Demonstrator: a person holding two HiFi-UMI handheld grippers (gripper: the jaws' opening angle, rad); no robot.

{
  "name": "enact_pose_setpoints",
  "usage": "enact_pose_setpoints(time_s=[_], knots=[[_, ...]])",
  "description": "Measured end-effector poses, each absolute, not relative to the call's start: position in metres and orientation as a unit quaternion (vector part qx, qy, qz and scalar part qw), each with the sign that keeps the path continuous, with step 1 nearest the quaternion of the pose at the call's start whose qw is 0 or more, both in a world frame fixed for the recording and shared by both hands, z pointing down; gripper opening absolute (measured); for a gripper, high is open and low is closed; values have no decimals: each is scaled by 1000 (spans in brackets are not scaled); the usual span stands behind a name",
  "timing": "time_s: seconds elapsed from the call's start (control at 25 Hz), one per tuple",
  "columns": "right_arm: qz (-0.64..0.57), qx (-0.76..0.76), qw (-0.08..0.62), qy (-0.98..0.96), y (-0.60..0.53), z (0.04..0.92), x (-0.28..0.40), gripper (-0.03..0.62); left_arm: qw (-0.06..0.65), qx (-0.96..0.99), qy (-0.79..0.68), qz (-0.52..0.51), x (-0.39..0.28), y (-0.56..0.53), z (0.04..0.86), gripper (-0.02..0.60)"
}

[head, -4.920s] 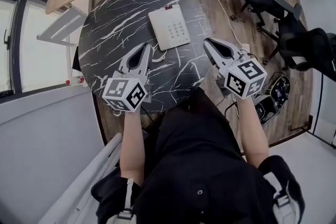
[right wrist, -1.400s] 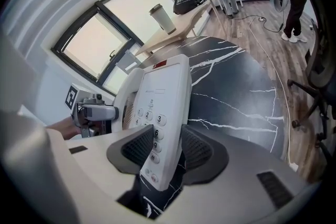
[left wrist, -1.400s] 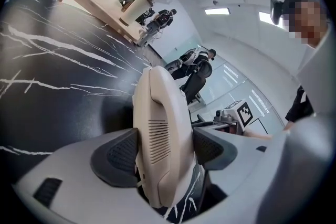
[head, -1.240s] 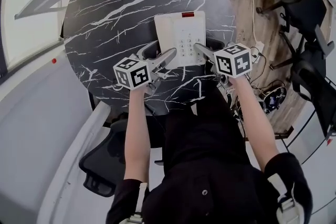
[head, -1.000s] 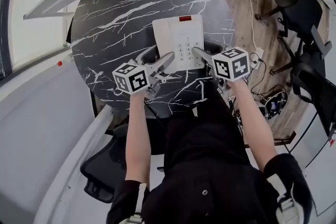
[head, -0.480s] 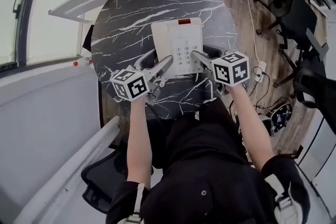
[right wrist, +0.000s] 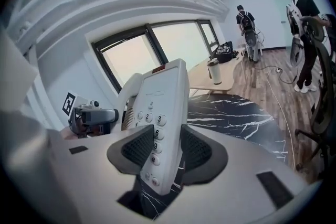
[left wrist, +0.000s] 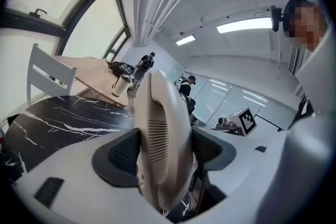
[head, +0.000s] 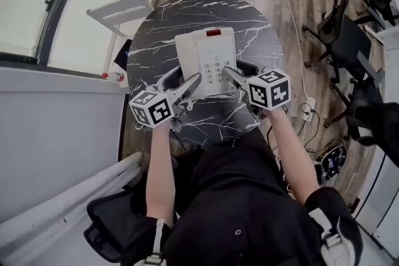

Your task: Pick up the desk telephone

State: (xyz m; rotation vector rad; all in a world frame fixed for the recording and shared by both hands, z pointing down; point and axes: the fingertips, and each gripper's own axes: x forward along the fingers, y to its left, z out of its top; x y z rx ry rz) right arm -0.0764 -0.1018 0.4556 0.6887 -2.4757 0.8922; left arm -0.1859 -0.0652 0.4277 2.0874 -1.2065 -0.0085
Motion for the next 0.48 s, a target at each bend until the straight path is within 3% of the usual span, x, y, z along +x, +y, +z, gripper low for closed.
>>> enact_pose_setpoints(time_s=[0.48], knots=[[214,241,156,-934,-82,348,-104,176,272,824,-495,-49,-211,-34,328,322]])
